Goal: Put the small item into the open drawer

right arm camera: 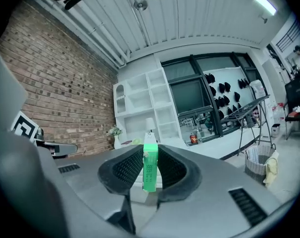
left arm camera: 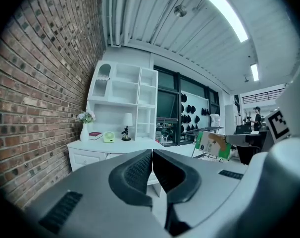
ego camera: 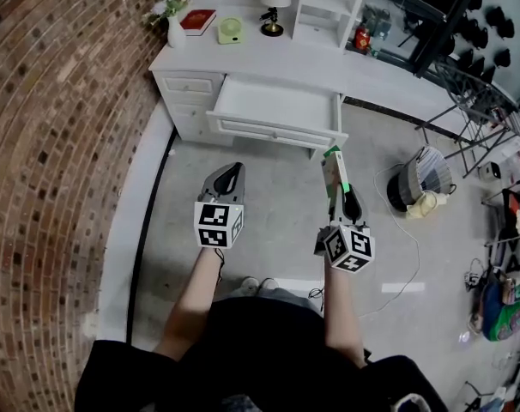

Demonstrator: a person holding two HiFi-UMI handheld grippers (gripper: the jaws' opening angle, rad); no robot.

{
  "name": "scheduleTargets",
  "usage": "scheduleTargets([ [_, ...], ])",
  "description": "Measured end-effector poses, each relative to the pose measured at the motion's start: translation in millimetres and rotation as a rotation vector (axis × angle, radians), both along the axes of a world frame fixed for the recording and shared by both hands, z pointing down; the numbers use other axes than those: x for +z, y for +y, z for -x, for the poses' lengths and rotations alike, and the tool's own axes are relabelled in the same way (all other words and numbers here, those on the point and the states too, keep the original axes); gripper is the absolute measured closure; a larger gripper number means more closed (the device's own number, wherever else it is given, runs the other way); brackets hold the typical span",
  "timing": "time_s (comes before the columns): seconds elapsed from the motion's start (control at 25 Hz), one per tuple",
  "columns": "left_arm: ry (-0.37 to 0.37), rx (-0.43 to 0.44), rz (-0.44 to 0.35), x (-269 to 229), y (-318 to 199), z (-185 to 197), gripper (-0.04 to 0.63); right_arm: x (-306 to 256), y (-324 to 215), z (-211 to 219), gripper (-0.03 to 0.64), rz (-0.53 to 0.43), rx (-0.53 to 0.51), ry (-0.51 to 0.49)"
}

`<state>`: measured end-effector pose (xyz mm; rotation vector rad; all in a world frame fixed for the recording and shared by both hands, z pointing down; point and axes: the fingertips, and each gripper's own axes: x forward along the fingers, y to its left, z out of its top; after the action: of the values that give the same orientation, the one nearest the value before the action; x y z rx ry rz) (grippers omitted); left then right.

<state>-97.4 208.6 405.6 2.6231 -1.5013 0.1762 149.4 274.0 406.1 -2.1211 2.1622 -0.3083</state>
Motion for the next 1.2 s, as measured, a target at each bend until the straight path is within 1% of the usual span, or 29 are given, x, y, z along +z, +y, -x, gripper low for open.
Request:
scheduleTargets([
  [0.08, 0.004, 0.003, -0.003, 1, -3, 4, 0.571, 2, -2, 2, 0.529, -0.002, 0.010, -0.026],
  [0.24, 0.007, 0.018, 0.001, 7, -6, 12, 0.571, 7, 0, 9, 0.528, 0.003, 0.044, -0.032],
  [0.32, 0.009, 0.027, 0.000, 9, -6, 14, 0.571, 6, 0, 13, 0.528, -0.005, 0.047, -0.040],
  [0.44, 0.006, 0.034, 0.002, 12, -12, 15, 0.572, 1, -4, 16, 0.528, -0.024, 0.042, -0.025],
  [0.64, 0.016, 0.039, -0.001, 12, -33, 9, 0.571, -1, -21, 9, 0.528, -0.037, 0.050, -0.044],
  [0.92, 0.019, 0.032, 0.015, 25, -91, -6, 0.571, 10, -81, -8, 0.528, -0.031, 0.046, -0.043],
  [1.2, 0.007, 0.002, 0.058, 46, -177, -27, 0.572, 24, -180, -33, 0.528, -0.007, 0.022, -0.047],
])
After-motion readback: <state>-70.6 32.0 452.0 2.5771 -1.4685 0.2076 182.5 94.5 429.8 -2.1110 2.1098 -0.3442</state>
